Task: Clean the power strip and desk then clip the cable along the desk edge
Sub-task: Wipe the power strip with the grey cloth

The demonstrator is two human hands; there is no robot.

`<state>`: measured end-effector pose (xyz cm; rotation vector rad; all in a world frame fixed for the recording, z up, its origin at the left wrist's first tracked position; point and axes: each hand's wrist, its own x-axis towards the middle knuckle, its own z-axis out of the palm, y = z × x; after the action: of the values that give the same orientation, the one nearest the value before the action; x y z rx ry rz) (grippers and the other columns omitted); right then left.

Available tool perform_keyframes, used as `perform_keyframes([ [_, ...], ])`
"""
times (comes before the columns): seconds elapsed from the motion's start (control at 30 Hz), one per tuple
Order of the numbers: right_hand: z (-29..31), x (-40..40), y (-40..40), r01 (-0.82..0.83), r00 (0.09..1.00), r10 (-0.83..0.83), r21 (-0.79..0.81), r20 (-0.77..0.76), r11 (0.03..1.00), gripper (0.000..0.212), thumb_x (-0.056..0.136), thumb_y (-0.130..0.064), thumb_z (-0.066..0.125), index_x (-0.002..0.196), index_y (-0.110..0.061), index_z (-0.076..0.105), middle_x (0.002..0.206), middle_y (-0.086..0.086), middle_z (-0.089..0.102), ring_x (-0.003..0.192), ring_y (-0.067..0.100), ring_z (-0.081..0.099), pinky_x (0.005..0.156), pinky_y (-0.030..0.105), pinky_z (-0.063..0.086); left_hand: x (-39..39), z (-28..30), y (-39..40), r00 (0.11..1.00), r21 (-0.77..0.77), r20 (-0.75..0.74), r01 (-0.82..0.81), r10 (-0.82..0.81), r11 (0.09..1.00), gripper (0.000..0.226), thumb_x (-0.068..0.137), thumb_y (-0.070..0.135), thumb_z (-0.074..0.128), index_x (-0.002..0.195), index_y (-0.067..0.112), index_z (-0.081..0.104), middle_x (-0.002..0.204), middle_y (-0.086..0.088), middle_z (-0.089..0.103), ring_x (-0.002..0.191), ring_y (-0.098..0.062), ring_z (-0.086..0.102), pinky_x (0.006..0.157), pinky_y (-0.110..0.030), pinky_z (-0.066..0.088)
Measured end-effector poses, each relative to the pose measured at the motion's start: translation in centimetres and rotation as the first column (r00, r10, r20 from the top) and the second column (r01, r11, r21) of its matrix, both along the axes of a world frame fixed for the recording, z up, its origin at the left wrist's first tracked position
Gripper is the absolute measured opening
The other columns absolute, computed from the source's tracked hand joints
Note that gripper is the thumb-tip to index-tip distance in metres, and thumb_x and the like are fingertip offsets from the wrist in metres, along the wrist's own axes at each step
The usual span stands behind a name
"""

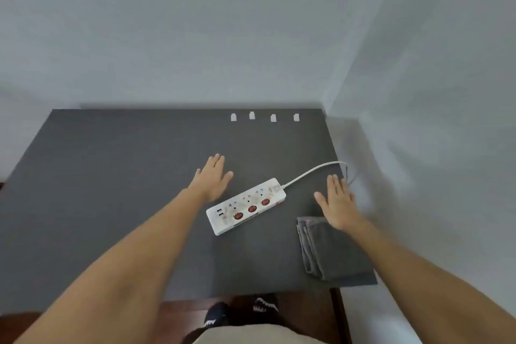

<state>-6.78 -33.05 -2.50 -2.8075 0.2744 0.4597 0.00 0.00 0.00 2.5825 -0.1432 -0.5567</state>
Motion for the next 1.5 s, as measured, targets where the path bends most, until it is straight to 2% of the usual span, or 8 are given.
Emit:
perform_keyframes([
  [0.37, -7.1, -7.8, 1.8, 0.103, 0.987, -0.113, -0.094, -0.111, 0.99, 0.098, 0.061, -0.094, 0.025, 0.136, -0.053, -0.021, 0.153, 0.011, -0.03, 0.135, 0.055, -0.017, 0.104, 0.073, -0.003, -7.6, -5.9, 2.4, 0.984, -0.039, -0.173, -0.042, 0.035, 0.998, 0.105, 0.079, 0.064, 0.058, 0.152, 0.015, 0.001, 0.162, 0.002, -0.001, 0.15, -0.016, -0.003, 0.121, -0.046, 0.007],
  [0.6, -8.4, -7.5, 3.0, 0.106, 0.994, -0.105, -0.064, 0.031, 0.992, 0.063, 0.091, -0.058, 0.018, 0.142, -0.025, 0.035, 0.151, 0.023, 0.028, 0.134, 0.053, 0.025, 0.102, 0.07, 0.029, -8.5, -7.6, 2.9, 0.987, -0.117, -0.106, -0.133, 0.121, 0.984, 0.101, 0.074, 0.032, 0.078, 0.151, 0.017, 0.014, 0.16, -0.002, 0.019, 0.149, -0.018, 0.011, 0.121, -0.042, 0.017],
  [0.8, -6.1, -4.0, 5.6, 0.08, 0.88, -0.249, 0.391, 0.404, 0.917, 0.047, 0.094, -0.004, 0.05, 0.139, -0.009, 0.038, 0.145, 0.017, 0.041, 0.136, 0.03, 0.038, 0.113, 0.043, 0.032, -8.2, -7.8, 3.4, 0.995, -0.144, -0.035, -0.099, 0.095, 0.985, 0.089, 0.072, 0.03, 0.079, 0.144, 0.017, 0.029, 0.156, -0.002, 0.031, 0.147, -0.018, 0.018, 0.12, -0.04, 0.022],
  [0.9, -4.4, 0.3, 9.4, -0.075, 0.858, -0.133, 0.376, 0.496, 0.923, 0.052, 0.092, 0.0, 0.05, 0.141, -0.011, 0.036, 0.15, 0.011, 0.036, 0.14, 0.021, 0.03, 0.115, 0.03, 0.025, -8.1, -7.7, 3.5, 0.994, -0.156, -0.016, -0.108, 0.107, 0.982, 0.085, 0.072, 0.03, 0.078, 0.142, 0.018, 0.031, 0.154, 0.0, 0.035, 0.147, -0.017, 0.019, 0.116, -0.035, 0.024],
  [1.03, -6.2, 2.5, 12.9, -0.224, 0.927, 0.123, 0.261, 0.355, 0.939, 0.063, 0.085, 0.007, 0.055, 0.142, -0.012, 0.035, 0.152, 0.013, 0.032, 0.143, 0.029, 0.022, 0.118, 0.039, 0.02, -8.0, -7.6, 3.4, 0.994, -0.15, -0.003, -0.107, 0.108, 0.983, 0.082, 0.071, 0.028, 0.078, 0.14, 0.016, 0.034, 0.151, -0.002, 0.039, 0.147, -0.018, 0.02, 0.114, -0.033, 0.026],
  [1.13, -7.3, 0.3, 12.9, -0.406, 0.884, 0.329, 0.195, 0.332, 0.893, 0.073, 0.08, 0.01, 0.058, 0.144, -0.011, 0.03, 0.154, 0.013, 0.025, 0.144, 0.028, 0.016, 0.12, 0.03, 0.006, -8.0, -7.4, 3.3, 0.993, -0.165, 0.011, -0.117, 0.12, 0.979, 0.079, 0.071, 0.026, 0.077, 0.138, 0.014, 0.037, 0.148, -0.003, 0.042, 0.146, -0.018, 0.022, 0.114, -0.031, 0.025],
  [1.23, -6.5, -2.8, 11.4, -0.51, 0.848, 0.429, 0.259, 0.31, 0.82, 0.069, 0.083, 0.008, 0.056, 0.144, -0.011, 0.029, 0.155, 0.009, 0.024, 0.145, 0.022, 0.015, 0.118, 0.038, 0.018, -8.0, -7.3, 3.3, 0.993, -0.179, 0.021, -0.114, 0.119, 0.977, 0.074, 0.072, 0.025, 0.076, 0.136, 0.015, 0.04, 0.143, -0.005, 0.046, 0.144, -0.021, 0.027, 0.112, -0.032, 0.028],
  [1.5, -4.2, 2.1, 12.9, -0.163, 0.911, -0.012, 0.385, 0.412, 0.909, 0.051, 0.089, 0.007, 0.047, 0.138, -0.006, 0.041, 0.148, 0.012, 0.039, 0.142, 0.026, 0.026, 0.118, 0.033, 0.019, -7.8, -7.2, 3.4, 0.993, -0.195, 0.007, -0.114, 0.118, 0.974, 0.072, 0.069, 0.026, 0.078, 0.132, 0.017, 0.044, 0.139, -0.002, 0.049, 0.143, -0.02, 0.028, 0.11, -0.03, 0.026],
])
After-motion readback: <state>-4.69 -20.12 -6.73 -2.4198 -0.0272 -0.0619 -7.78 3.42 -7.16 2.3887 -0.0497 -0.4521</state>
